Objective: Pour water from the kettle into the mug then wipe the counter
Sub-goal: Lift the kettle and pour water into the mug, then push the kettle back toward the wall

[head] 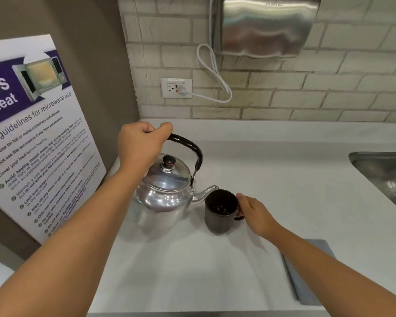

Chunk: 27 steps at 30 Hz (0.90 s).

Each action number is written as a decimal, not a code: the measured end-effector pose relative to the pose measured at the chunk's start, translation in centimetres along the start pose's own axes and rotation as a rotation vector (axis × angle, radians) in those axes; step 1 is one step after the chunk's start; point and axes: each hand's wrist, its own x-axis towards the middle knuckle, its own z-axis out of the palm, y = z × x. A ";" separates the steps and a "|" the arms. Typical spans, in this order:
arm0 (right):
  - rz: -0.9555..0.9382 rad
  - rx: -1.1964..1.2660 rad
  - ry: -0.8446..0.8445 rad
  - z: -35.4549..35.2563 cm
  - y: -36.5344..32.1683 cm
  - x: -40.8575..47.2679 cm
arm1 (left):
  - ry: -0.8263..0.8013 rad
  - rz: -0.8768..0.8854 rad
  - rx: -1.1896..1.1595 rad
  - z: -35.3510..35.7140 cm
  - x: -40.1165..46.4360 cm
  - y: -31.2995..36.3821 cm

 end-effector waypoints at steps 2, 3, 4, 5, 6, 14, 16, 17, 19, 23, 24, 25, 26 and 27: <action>0.009 -0.014 -0.014 -0.2 -0.2 0.0 | 0.004 -0.037 -0.047 0.2 0.1 -0.1; 0.016 -0.019 -0.025 -0.3 -0.2 0.1 | 0.012 -0.060 -0.074 0.3 0.3 -0.2; 0.024 -0.023 -0.038 -0.5 -0.3 0.1 | 0.023 -0.086 -0.103 0.4 0.5 -0.2; 0.031 -0.026 -0.051 -0.7 -0.5 0.3 | 0.035 -0.111 -0.129 0.4 0.7 -0.4; 0.036 -0.034 -0.061 -1.1 -0.8 0.4 | 0.048 -0.134 -0.150 0.4 1.0 -0.5; -0.110 -0.012 0.123 -4.6 -8.8 3.7 | 0.136 -0.282 -0.307 1.0 3.6 -2.3; -0.223 0.009 0.169 -4.4 -12.1 5.3 | 0.148 -0.245 -0.329 1.7 4.3 -3.0; -0.280 0.007 0.195 -4.0 -13.5 6.2 | 0.144 -0.222 -0.334 2.2 4.7 -3.5; -0.389 -0.005 0.214 -2.7 -16.0 7.9 | 0.128 -0.193 -0.325 3.1 5.5 -4.4; -0.498 -0.176 0.081 0.5 -17.1 11.6 | 0.112 -0.190 -0.310 4.9 7.2 -6.8; -0.497 -0.228 0.043 1.2 -16.8 12.4 | 0.107 -0.190 -0.303 5.3 7.5 -7.4; -0.496 -0.271 0.015 1.8 -16.3 13.0 | 0.103 -0.191 -0.295 5.7 7.9 -7.9; -0.496 -0.300 -0.001 2.4 -15.9 13.7 | 0.100 -0.192 -0.290 6.0 8.2 -8.4; -0.495 -0.315 -0.005 2.8 -15.4 14.3 | 0.100 -0.192 -0.287 6.4 8.5 -8.9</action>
